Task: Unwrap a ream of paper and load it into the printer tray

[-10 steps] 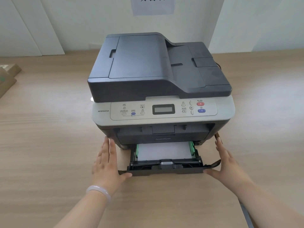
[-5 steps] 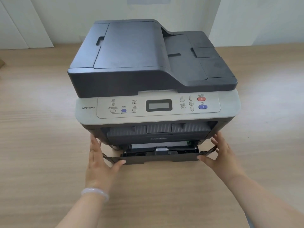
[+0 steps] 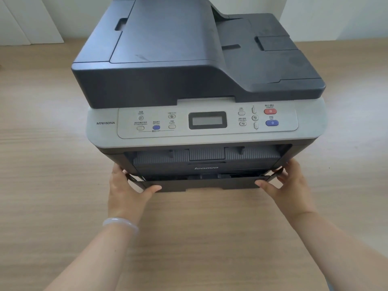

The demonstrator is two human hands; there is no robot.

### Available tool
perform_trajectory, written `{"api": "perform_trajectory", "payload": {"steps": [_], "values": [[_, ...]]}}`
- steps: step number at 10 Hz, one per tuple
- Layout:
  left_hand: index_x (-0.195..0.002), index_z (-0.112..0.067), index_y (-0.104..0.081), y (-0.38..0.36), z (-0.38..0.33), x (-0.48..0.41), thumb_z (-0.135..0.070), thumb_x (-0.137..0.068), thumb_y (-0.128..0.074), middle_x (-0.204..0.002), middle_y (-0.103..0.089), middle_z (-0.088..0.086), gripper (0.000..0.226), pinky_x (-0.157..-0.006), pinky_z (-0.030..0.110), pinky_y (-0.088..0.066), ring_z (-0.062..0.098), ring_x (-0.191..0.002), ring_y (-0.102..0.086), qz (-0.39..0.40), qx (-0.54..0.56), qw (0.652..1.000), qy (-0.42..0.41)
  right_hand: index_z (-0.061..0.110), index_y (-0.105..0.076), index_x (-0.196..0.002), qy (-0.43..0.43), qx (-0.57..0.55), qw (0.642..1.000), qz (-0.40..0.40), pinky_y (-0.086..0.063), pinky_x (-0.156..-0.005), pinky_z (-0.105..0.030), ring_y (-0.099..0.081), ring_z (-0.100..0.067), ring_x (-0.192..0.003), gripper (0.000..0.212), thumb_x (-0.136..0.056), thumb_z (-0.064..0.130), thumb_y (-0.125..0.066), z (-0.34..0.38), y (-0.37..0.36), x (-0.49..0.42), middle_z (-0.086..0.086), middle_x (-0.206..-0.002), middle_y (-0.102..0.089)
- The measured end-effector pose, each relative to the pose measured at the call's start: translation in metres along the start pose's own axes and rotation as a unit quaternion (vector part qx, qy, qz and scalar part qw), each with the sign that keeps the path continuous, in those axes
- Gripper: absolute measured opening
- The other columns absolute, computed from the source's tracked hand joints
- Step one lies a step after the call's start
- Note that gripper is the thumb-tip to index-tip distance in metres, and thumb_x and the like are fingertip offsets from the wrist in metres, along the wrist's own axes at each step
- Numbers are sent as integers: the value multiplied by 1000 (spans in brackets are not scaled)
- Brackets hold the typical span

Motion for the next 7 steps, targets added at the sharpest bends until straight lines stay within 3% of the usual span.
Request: {"api": "perform_trajectory", "payload": {"steps": [1, 3, 5, 7], "values": [[-125, -24, -37, -6, -6, -1, -23, -50, -92, -126, -47, -5, 93, -98, 42, -48, 18, -116, -54, -25, 5, 1000, 16, 25, -40, -126, -24, 2, 1000, -16, -49, -90, -38, -56, -14, -112, 71, -70, 23, -83, 4, -4, -5, 12, -124, -54], [-129, -17, -36, -9, -9, -1, -23, -53, -91, -131, -46, 2, 94, -95, 42, -48, 21, -115, -54, -37, 9, 999, 27, 22, -42, -118, -38, 16, 999, -34, -51, -86, -41, -57, -14, -106, 64, -69, 28, -83, 6, -6, -8, 7, -123, -56], [-133, -22, -32, -4, -11, 3, -24, -59, -88, -132, -45, 1, 93, -101, 43, -45, 23, -122, -50, -11, -2, 1000, 28, 19, -39, -131, -30, 19, 999, -29, -49, -90, -37, -57, -14, -111, 72, -72, 23, -81, 16, -5, -1, 7, -128, -55], [-147, -39, 0, 17, -28, 30, -33, -60, -84, -151, -33, -8, 121, -109, 46, -38, 18, -138, -36, 74, -40, 996, 25, 36, -19, -146, -41, 73, 996, 10, -48, -92, -39, -49, -21, -127, 98, -69, 31, -80, 34, 1, 35, 1, -143, -46]]}}
Point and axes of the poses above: each hand's wrist, its own x-axis away from the middle knuckle, its own y-axis out of the back of the hand, z = x × y, the point moved 2 cm from there along -x, towards the middle knuckle
